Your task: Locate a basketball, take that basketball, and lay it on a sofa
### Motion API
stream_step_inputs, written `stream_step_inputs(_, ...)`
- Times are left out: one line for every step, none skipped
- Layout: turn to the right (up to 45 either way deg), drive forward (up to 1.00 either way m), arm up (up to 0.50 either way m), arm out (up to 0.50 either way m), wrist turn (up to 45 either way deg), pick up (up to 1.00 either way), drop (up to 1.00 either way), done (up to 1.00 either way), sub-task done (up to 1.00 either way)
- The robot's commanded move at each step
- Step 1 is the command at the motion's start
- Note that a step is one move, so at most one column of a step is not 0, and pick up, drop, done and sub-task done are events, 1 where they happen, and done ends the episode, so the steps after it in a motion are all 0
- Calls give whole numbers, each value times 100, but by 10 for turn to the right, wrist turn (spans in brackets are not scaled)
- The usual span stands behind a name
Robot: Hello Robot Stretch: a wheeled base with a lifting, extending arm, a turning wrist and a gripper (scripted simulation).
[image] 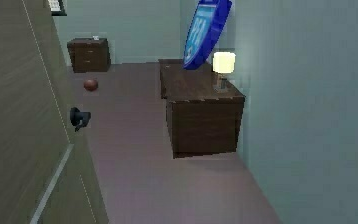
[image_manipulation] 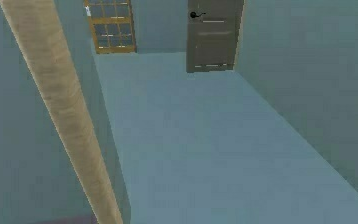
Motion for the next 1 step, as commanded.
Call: stream_step_inputs(0, 60, 0, 0, 0, 0, 0, 0, 0)
